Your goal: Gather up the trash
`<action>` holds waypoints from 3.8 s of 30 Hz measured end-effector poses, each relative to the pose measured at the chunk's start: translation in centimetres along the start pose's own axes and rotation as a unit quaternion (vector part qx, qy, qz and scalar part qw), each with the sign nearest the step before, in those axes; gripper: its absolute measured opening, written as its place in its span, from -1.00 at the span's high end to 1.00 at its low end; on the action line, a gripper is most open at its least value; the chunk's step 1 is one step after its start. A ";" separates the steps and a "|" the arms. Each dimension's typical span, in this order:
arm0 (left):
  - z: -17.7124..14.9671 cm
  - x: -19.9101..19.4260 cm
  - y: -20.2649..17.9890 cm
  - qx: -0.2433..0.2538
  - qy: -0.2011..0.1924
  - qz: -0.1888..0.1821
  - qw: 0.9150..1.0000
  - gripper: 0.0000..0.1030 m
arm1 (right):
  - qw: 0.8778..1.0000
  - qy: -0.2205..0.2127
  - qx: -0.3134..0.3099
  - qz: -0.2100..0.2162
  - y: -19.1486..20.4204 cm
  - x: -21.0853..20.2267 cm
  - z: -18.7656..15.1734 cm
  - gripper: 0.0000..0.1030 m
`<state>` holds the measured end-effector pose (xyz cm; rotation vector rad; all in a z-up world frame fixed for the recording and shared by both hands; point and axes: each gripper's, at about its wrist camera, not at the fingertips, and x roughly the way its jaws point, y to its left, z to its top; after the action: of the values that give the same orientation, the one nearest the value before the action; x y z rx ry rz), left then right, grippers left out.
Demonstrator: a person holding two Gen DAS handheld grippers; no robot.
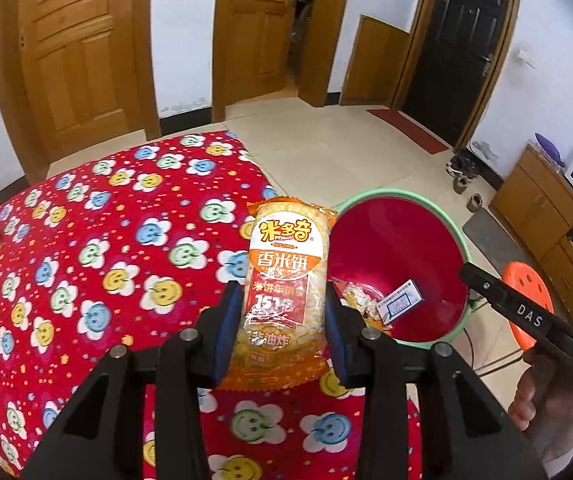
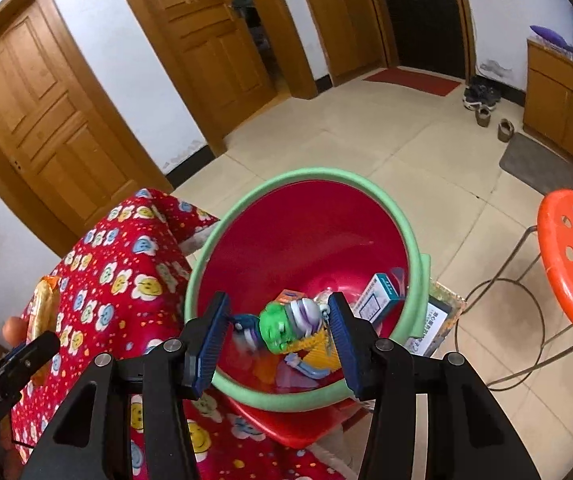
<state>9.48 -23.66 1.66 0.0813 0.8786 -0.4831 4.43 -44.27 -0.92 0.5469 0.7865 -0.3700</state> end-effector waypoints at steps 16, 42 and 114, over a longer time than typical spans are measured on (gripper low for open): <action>-0.3 3.8 -5.5 0.051 0.024 -0.042 0.997 0.23 | 0.999 -0.019 0.025 0.000 -2.7 -1.2 0.1 -0.13; -2.5 -2.6 -1.1 0.009 -0.016 0.025 1.000 -0.53 | 0.998 -0.037 -0.030 0.039 2.3 -6.3 -3.8 -0.47; -10.8 -14.9 8.5 -0.114 -0.069 0.150 0.980 -0.57 | 0.983 -0.042 -0.158 0.085 13.2 -11.9 -12.1 -0.58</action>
<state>-2.56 -7.72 4.89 -0.0305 0.7638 -0.1017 -3.43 -25.24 5.21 0.2952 0.6947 -0.1061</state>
